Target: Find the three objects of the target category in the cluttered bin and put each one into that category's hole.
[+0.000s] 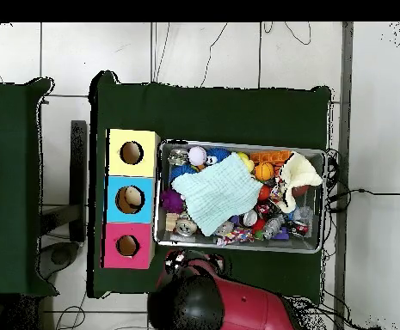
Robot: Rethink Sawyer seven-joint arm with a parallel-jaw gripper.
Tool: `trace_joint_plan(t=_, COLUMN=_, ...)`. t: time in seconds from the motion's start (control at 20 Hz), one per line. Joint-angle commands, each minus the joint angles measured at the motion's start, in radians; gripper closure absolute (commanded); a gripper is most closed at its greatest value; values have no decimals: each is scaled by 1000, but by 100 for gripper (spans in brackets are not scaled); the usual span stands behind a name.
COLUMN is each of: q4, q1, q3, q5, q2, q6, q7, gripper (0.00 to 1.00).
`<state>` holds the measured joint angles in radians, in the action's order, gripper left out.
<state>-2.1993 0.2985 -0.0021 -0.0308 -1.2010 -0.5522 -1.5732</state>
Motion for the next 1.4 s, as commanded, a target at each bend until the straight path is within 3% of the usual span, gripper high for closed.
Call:
trace_joint_plan(t=0.05, q4=-61, q1=74, q3=79, q5=-134, q2=96, q6=140, q7=52, gripper=0)
trace_joint_plan(t=0.25, q4=-62, q1=105, q3=76, q5=-211, q2=158, q6=226, q7=24, gripper=0)
trace_joint_plan(t=0.75, q4=-42, q1=162, q3=89, q5=-325, q2=297, q6=374, q7=-31, gripper=0)
trace_joint_plan(t=1.4, q4=30, q1=183, q3=49, q5=-448, q2=493, q6=549, q7=-89, gripper=0)
